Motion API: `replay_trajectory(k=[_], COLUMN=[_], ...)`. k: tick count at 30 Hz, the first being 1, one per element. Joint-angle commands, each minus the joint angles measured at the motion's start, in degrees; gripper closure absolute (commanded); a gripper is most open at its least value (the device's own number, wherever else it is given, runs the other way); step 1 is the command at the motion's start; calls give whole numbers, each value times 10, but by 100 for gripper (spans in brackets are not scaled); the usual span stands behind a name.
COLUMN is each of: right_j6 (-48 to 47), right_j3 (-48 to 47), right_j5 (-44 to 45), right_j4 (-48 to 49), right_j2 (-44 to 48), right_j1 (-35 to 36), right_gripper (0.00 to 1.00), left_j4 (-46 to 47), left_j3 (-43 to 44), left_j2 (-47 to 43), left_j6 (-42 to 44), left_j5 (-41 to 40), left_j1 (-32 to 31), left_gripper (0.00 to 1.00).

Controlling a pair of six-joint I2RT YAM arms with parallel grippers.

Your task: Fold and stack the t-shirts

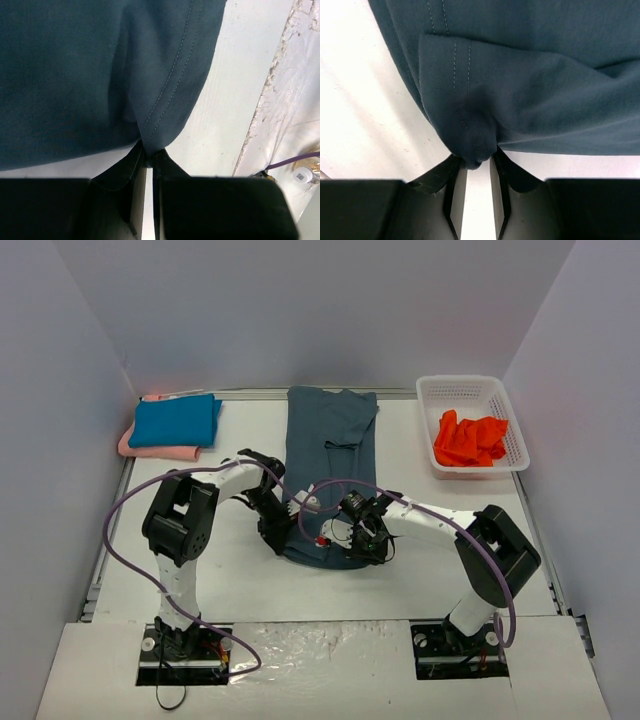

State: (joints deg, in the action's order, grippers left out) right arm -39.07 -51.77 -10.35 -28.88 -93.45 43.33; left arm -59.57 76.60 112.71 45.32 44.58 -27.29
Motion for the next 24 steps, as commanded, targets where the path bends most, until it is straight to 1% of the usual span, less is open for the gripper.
replay_trajectory(k=[1, 4, 7, 11, 14, 16, 18, 20, 21, 23, 24], right_j6=[16, 17, 18, 18, 15, 13, 13, 13, 12, 7, 5], right_j3=[-15, -22, -37, -70, -88, -104, -112, -111, -110, -100, -98], right_j5=[-1, 6, 18, 25, 25, 24, 22, 23, 20, 0, -9], right_j4=[-57, -72, -93, -110, -124, -134, -139, -142, -142, -142, -142], right_j2=[11, 37, 59, 84, 92, 94, 94, 93, 93, 95, 94], right_j1=[0, 0, -1, -4, -7, -10, -11, -11, -12, -13, -13], right_gripper=[81, 82, 82, 84, 89, 96, 99, 98, 92, 89, 82], left_j4=[-42, -62, -110, -138, -164, -173, -177, -178, -181, -182, -180], left_j3=[31, 50, 69, 87, 97, 103, 109, 110, 111, 104, 100], left_j2=[-28, -33, -28, -28, -31, -38, -48, -53, -55, -55, -55], left_j6=[28, 35, 56, 69, 84, 88, 83, 79, 81, 84, 84], left_j5=[13, 5, 8, 9, 11, 9, 6, 11, 15, 24, 28], left_j1=[3, 3, 2, 3, 2, 2, 4, 8, 8, 9, 8], left_gripper=[98, 98, 98, 98, 98, 98, 98, 98, 98, 98, 98])
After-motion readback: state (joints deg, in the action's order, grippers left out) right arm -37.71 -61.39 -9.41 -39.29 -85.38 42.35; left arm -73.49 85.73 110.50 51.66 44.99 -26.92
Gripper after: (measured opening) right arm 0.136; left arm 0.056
